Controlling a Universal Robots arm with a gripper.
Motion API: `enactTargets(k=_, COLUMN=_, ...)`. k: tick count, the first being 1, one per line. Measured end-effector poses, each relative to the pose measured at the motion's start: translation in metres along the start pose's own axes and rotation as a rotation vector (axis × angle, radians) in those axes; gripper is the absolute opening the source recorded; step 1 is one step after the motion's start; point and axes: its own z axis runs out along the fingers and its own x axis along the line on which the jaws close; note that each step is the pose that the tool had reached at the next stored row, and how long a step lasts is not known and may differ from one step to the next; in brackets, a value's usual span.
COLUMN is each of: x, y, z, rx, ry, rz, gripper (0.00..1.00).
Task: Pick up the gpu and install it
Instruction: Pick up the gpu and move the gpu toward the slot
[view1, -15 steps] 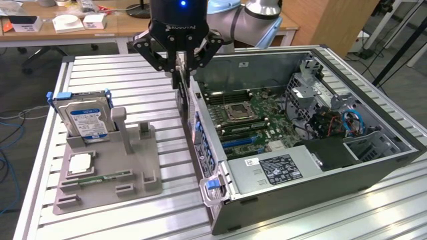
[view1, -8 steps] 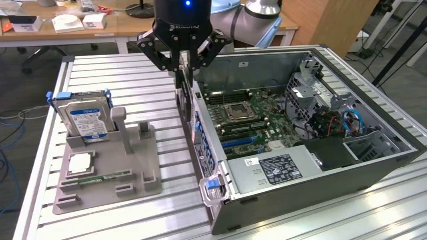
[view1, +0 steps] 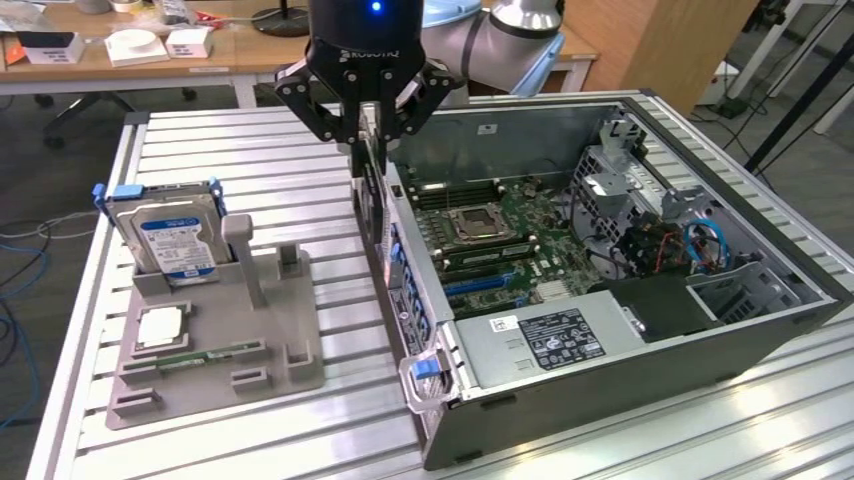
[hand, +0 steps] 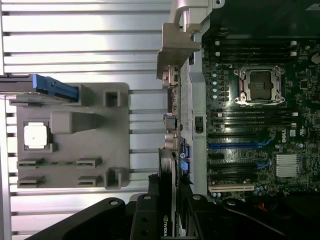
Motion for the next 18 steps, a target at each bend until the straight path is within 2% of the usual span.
enactTargets(k=14, x=-0.0002, y=0.0001, z=0.0000, rx=0.0000, ry=0.0000, rz=0.000, gripper=0.26)
enactTargets(k=18, x=-0.0062, y=0.0004, z=0.0002, rx=0.0000, ry=0.0000, rz=0.000, gripper=0.26)
